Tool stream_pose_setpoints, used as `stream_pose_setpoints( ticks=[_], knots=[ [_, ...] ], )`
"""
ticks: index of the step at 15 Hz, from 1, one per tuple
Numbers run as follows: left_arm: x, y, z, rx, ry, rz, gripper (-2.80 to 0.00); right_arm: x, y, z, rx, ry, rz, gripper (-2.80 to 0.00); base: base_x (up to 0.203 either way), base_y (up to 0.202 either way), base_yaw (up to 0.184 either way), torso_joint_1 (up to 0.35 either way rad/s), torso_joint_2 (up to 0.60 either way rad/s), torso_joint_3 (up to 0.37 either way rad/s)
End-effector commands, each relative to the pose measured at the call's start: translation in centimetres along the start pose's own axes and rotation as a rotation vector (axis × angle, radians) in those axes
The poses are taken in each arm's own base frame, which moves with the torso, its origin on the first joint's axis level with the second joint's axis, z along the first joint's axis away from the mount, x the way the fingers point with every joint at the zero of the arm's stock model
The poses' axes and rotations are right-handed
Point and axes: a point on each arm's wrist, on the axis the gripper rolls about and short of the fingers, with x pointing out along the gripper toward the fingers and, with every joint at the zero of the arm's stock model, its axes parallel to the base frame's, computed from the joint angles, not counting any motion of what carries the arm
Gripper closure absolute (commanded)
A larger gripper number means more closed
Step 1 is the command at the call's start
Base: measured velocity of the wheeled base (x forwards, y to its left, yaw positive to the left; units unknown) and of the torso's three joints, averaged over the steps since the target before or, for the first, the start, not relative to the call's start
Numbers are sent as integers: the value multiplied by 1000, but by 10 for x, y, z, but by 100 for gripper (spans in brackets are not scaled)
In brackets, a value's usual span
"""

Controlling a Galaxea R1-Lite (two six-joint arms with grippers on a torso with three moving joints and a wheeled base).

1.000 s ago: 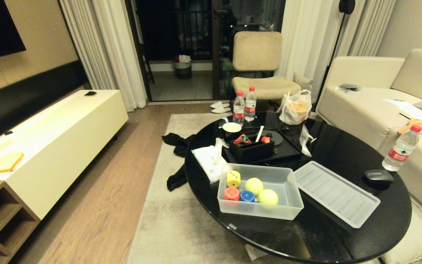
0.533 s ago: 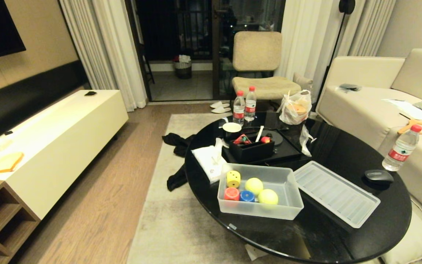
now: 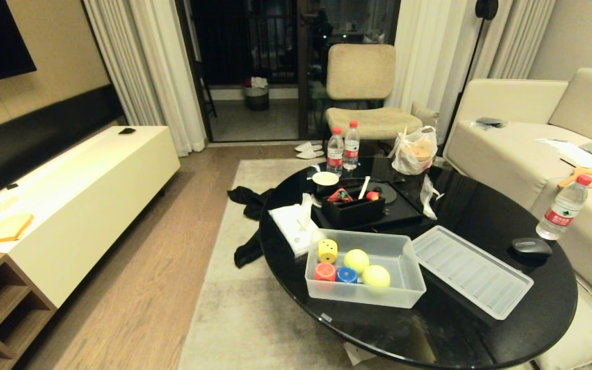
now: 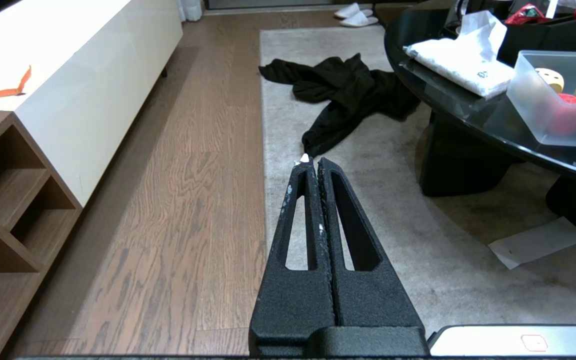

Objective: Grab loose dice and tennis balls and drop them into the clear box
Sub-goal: Find toys out of the box

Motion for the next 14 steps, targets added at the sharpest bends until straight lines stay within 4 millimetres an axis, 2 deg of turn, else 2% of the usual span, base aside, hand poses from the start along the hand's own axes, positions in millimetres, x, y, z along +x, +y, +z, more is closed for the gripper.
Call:
stream_pose_setpoints(
  ticks=[1,14],
  knots=[
    [0,0,-1,-1,5,0,0,0,0,0,0,1,0,0,0,0,0,0,0,0],
    [0,0,-1,-2,5,0,0,0,0,0,0,0,0,0,0,0,0,0,0,0]
  ],
)
